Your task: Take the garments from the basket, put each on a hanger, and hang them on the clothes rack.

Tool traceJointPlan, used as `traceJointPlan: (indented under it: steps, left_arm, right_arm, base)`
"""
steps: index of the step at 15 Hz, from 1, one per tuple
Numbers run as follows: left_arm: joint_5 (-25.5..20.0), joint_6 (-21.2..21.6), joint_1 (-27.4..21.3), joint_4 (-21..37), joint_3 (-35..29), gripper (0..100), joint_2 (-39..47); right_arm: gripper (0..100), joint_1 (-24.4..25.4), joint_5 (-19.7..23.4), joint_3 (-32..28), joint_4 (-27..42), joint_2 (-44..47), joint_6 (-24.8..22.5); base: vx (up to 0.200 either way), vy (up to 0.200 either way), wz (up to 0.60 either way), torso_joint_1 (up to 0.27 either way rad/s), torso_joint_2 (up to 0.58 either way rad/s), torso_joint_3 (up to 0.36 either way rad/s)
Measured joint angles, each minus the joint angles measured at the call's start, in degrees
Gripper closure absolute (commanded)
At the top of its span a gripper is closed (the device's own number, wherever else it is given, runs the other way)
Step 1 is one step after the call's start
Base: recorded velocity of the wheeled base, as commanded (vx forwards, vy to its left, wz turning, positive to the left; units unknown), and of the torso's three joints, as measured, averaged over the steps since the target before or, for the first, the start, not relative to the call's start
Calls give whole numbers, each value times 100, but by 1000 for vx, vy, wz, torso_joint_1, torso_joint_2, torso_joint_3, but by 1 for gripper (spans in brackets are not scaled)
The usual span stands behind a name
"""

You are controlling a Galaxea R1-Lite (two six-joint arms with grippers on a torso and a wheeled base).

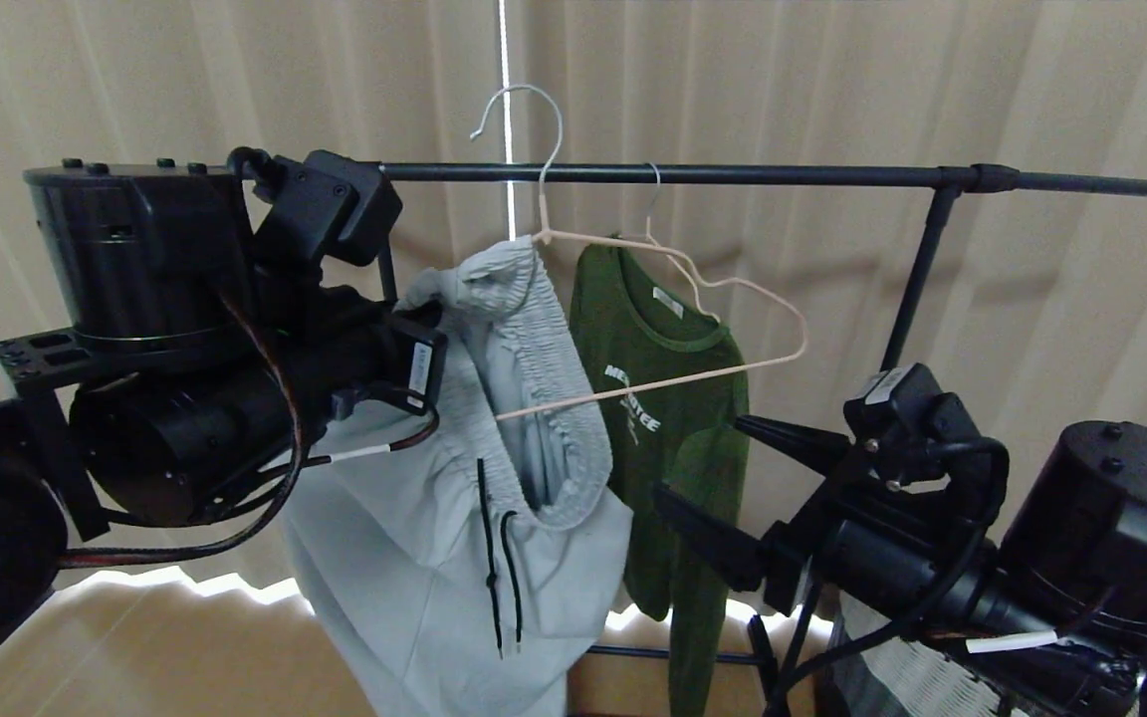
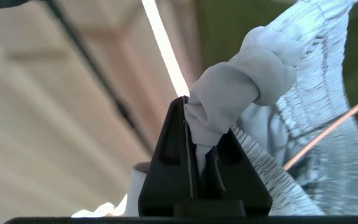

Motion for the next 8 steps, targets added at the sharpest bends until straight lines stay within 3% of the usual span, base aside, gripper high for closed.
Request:
traceJointPlan:
  steps: [3, 8]
  left_arm:
    - [-51, -272, -301, -22, -134, 100, 16]
    - [-277, -269, -406, -271, -169, 100, 7]
  right_arm:
    - [0, 85, -26, -151, -560, 477, 10]
    - [0, 87, -44, -229, -641, 896, 21]
  base:
    - [0, 0, 0, 0, 0, 0]
    - [0, 0, 0, 0, 0, 0]
